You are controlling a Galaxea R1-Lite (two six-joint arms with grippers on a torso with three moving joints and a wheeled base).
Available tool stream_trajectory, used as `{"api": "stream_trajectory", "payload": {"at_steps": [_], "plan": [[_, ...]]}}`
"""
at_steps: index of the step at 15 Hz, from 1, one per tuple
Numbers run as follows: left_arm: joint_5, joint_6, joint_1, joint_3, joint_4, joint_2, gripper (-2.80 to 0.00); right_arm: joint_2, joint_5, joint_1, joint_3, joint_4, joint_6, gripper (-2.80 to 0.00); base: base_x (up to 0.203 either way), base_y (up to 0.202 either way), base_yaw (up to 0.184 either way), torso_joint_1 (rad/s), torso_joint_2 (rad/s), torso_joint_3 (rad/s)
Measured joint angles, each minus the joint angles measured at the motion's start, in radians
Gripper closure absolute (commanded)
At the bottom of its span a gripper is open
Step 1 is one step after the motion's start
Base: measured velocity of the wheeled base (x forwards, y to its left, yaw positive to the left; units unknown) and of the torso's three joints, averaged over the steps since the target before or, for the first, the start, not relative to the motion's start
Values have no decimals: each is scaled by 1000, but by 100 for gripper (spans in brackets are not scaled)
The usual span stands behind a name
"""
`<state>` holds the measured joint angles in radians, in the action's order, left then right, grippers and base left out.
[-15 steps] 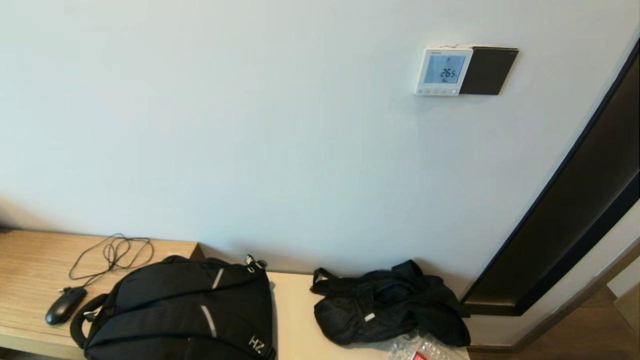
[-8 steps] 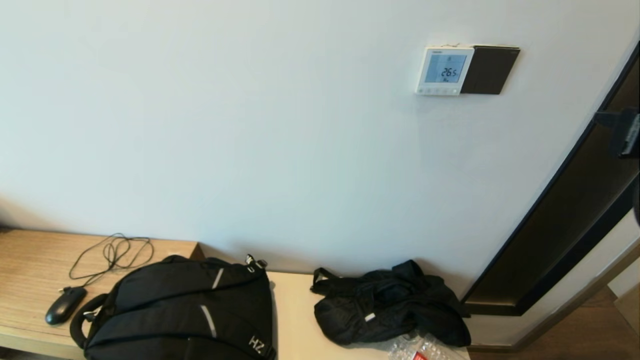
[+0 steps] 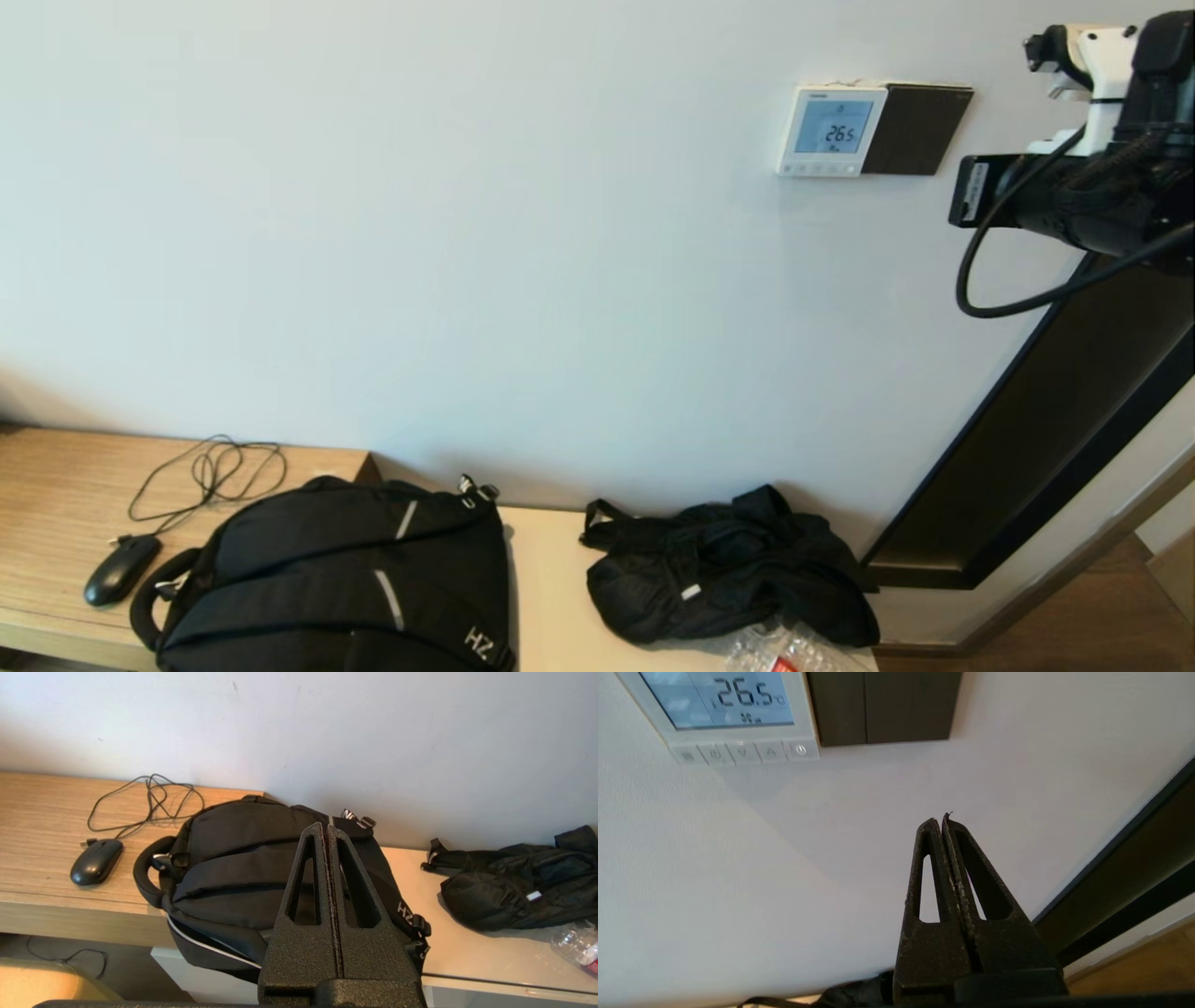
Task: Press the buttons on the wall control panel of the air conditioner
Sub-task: Turn off the central air conditioner
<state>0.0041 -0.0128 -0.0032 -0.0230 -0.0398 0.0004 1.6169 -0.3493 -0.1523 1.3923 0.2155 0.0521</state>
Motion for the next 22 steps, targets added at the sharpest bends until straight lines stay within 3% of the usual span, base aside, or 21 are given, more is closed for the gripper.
{"api": "stream_trajectory", "payload": {"at_steps": [8,22], "plan": [[0,0,0,0,0,0,0,226,-103,-81,245,1,0,0,0,0,0,0,0,0],[0,0,0,0,0,0,0,345,-134,-113,379,0,2,0,0,0,0,0,0,0]]}}
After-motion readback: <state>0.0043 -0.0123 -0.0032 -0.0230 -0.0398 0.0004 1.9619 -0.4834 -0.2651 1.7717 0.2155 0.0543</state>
